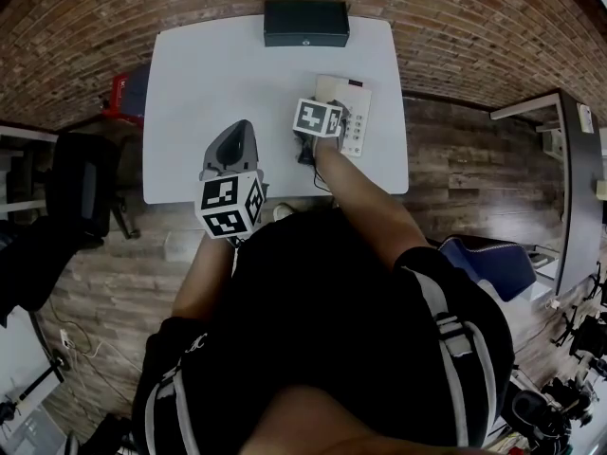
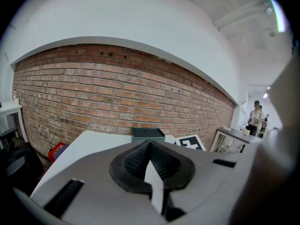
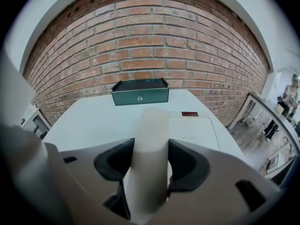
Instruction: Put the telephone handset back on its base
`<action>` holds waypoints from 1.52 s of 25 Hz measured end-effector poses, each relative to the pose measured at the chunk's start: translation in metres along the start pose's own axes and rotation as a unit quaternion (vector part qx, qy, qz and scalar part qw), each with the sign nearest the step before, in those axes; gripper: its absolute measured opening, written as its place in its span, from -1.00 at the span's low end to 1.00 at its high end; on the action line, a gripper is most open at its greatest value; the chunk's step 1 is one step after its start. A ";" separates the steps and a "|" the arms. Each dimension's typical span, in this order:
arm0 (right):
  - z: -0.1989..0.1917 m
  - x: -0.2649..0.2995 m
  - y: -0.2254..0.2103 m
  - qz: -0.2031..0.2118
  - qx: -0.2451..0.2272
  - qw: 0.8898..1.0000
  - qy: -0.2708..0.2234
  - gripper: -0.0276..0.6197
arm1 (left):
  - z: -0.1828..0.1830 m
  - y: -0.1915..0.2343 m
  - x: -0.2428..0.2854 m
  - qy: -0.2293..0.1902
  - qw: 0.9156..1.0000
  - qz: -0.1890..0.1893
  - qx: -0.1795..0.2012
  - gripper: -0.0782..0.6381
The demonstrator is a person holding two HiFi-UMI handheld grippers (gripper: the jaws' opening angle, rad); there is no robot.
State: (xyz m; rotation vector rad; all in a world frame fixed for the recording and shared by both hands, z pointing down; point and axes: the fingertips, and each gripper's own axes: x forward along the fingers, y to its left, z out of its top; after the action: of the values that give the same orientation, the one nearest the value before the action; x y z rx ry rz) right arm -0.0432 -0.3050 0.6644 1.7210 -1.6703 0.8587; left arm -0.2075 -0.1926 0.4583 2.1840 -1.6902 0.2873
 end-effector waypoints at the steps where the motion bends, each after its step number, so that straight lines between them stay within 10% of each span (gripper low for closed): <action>1: 0.000 0.000 0.000 0.000 0.001 1.000 0.001 -0.28 | 0.000 0.000 -0.001 -0.001 1.000 0.000 0.000 -0.79; 14: 0.032 -0.031 0.002 0.072 0.002 0.990 -0.122 -0.16 | 0.001 -0.015 0.008 -0.005 1.000 -0.017 -0.004 -0.79; 20: 0.052 -0.071 -0.005 0.142 0.016 0.976 -0.161 -0.84 | 0.009 -0.029 0.021 -0.012 0.999 -0.030 -0.004 -0.79; 28: 0.084 -0.116 -0.044 0.177 0.038 0.962 -0.204 -0.92 | 0.019 -0.057 0.049 -0.012 0.999 -0.046 0.001 -0.79; 38: 0.152 -0.212 -0.111 0.181 -0.009 0.918 -0.353 -0.92 | 0.038 -0.103 0.067 -0.024 0.998 -0.055 0.012 -0.79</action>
State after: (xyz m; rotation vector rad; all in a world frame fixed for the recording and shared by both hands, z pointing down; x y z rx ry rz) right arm 0.0735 -0.2875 0.4073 1.8610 -2.5165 0.3625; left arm -0.0929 -0.2454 0.4325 2.3098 -1.5911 0.2280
